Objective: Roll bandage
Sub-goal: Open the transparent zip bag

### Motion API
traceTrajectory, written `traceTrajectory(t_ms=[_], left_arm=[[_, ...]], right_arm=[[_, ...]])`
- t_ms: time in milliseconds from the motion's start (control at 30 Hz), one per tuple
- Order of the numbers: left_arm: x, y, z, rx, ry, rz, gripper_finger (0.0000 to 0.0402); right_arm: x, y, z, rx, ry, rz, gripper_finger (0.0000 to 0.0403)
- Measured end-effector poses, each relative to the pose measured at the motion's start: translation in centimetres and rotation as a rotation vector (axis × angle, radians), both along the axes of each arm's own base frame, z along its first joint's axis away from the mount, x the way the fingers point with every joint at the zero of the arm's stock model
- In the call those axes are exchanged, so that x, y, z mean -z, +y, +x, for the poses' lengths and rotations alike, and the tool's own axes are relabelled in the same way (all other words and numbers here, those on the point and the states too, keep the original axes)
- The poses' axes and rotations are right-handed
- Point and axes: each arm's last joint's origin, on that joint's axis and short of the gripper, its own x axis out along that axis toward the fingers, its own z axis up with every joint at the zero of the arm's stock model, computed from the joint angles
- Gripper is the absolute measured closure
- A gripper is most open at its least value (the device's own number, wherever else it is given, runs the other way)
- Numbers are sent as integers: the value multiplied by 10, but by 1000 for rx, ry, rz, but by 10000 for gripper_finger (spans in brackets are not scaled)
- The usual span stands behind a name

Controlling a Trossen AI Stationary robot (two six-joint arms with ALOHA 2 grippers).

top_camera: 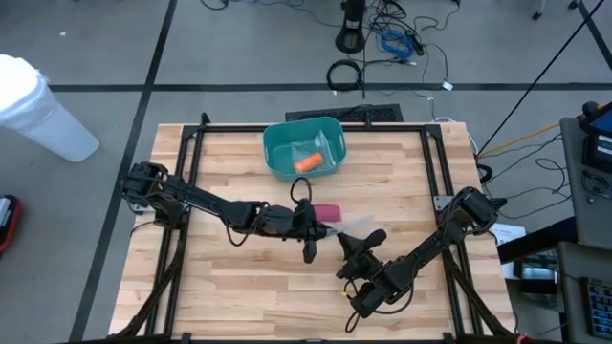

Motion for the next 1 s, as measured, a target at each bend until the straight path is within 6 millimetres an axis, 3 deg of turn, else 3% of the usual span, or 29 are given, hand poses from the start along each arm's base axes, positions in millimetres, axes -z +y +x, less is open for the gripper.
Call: traceTrajectory(t_ms=[267,467,633,800,1000], left_arm=[[1,10,1,-99,12,41,401],[0,21,3,-152,1,55,401],[-1,26,4,-160,-10,25,401],[-5,25,5,-147,-55,-14,401],[-9,34,7,-172,-96,-31,401]], right_arm=[[-9,0,-1,-10,48,-32,398],[-22,4,-10,-82,163,-21,361],[-36,5,-35,-115,211,-41,301],[-46,-8,-57,-78,199,76,219],[-38,-33,-61,61,133,198,118]])
